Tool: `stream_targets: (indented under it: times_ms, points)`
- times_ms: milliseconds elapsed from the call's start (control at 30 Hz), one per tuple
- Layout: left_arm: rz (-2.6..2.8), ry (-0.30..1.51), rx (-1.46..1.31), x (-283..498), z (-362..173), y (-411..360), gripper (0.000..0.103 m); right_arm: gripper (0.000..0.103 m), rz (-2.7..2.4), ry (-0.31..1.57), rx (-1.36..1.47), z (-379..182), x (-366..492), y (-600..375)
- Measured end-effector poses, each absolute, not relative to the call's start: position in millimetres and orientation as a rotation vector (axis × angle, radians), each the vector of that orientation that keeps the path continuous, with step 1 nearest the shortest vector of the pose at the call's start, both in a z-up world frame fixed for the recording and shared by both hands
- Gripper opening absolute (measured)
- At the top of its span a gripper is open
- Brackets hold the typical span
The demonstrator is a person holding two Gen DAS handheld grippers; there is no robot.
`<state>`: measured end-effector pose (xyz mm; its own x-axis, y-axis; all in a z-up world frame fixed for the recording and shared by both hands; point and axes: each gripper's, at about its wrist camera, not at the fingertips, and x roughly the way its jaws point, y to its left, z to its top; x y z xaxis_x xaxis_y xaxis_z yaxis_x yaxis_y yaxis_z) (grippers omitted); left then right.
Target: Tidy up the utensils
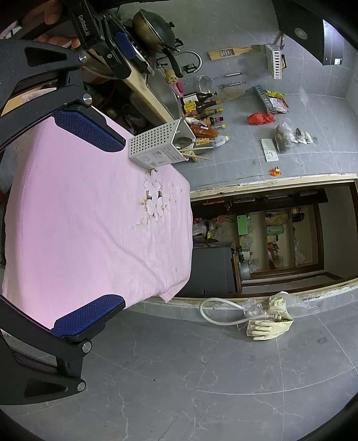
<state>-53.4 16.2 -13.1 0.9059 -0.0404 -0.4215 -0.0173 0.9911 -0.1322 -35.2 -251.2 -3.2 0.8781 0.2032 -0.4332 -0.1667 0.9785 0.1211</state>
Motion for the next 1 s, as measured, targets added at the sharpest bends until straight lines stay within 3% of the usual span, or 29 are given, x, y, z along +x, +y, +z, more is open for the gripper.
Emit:
stream_targets:
  times_ms: [1000]
  points:
    - [-0.006, 0.439, -0.147, -54.3, -15.2, 19.4, 0.103, 0.102, 0.192, 0.463, 0.074, -3.7, -34.7, -250.3]
